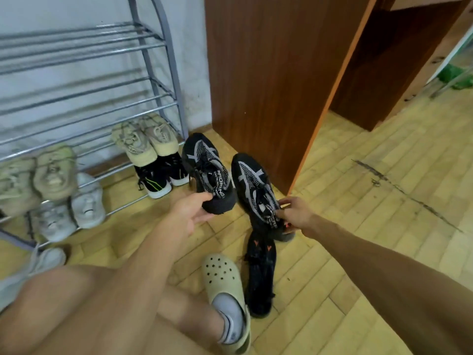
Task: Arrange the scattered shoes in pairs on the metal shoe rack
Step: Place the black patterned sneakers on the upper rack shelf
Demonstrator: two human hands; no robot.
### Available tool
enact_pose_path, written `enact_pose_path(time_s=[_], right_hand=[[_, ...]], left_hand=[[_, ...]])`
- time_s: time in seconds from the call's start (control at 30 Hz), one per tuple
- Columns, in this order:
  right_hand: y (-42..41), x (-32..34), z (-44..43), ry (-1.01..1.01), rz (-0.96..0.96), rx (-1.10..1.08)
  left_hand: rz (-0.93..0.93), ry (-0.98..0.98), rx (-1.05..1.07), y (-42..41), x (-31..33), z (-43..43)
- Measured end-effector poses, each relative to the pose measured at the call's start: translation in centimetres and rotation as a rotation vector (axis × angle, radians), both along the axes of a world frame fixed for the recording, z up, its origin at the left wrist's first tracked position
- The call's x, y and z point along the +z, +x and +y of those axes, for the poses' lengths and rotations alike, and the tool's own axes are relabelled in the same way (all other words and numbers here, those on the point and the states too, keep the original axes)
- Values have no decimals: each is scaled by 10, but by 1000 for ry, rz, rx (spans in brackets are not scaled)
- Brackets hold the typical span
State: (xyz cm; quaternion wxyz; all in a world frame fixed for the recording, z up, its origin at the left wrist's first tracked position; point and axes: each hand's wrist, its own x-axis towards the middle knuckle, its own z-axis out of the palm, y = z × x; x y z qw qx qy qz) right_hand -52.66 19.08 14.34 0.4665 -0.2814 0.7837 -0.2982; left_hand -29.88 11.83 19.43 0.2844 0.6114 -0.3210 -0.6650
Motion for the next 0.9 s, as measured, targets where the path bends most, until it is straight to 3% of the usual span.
enact_pose_path(time_s=[0.17, 0.47, 0.73, 0.9], right_hand=[[38, 24, -58, -116, -161, 160], [83, 78, -156, -264, -141, 357], [100, 113, -232, -327, -128, 401], [123, 124, -281, -329, -146, 377]], left_hand=[[-38, -63, 96, 39, 15, -16], [-63, -122, 243, 84, 26, -49], [-65, -250, 251, 111, 50, -117], [4, -217, 293, 115, 65, -176]])
